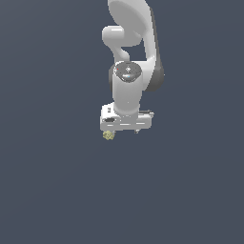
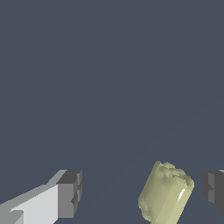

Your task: Pick up the object and move it to a goal position.

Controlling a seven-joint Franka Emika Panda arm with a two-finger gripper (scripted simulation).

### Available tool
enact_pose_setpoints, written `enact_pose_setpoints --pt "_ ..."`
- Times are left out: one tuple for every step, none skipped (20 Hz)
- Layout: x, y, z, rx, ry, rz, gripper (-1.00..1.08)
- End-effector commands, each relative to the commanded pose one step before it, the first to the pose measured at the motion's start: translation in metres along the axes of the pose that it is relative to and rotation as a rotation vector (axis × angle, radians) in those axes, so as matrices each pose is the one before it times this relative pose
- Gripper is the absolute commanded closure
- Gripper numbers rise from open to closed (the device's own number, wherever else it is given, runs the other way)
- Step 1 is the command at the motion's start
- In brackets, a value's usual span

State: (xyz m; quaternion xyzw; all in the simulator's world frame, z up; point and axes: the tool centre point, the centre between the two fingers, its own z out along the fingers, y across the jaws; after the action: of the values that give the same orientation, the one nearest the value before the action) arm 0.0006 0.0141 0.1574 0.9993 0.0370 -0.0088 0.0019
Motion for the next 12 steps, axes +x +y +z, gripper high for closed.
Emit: enact_pose_setpoints --pt "0.00000 0.00001 0.00000 0.00000 0.00000 0.00000 -0.92" --pt "-0.00009 0.00076 -0.00012 -0.00070 -0.00003 0.00069 -0.92" --pt "-0.00027 0.00218 -0.00035 -0.00179 -0.00010 0.00186 -0.92" --pt "-0.00046 0.00361 -0.00058 -0.00301 -0.00019 0.00308 -0.92" --pt "-0.00064 0.00502 -0.00081 -0.00421 -0.00029 0.00424 -0.92" --pt "-0.00080 0.00636 -0.00106 -0.00535 -0.00043 0.00520 -0.92" --pt "-0.00078 0.00636 -0.00110 -0.00543 -0.00049 0.00496 -0.92" --pt "-0.00055 0.00486 -0.00091 -0.00422 -0.00043 0.00347 -0.92" --pt "-0.00032 0.00336 -0.00071 -0.00300 -0.00034 0.00205 -0.92" --pt "-0.00010 0.00188 -0.00050 -0.00178 -0.00022 0.00076 -0.92" --pt "0.00007 0.00040 -0.00024 -0.00061 -0.00009 -0.00031 -0.92" --pt "0.00009 -0.00070 0.00011 0.00078 0.00009 -0.00059 -0.92"
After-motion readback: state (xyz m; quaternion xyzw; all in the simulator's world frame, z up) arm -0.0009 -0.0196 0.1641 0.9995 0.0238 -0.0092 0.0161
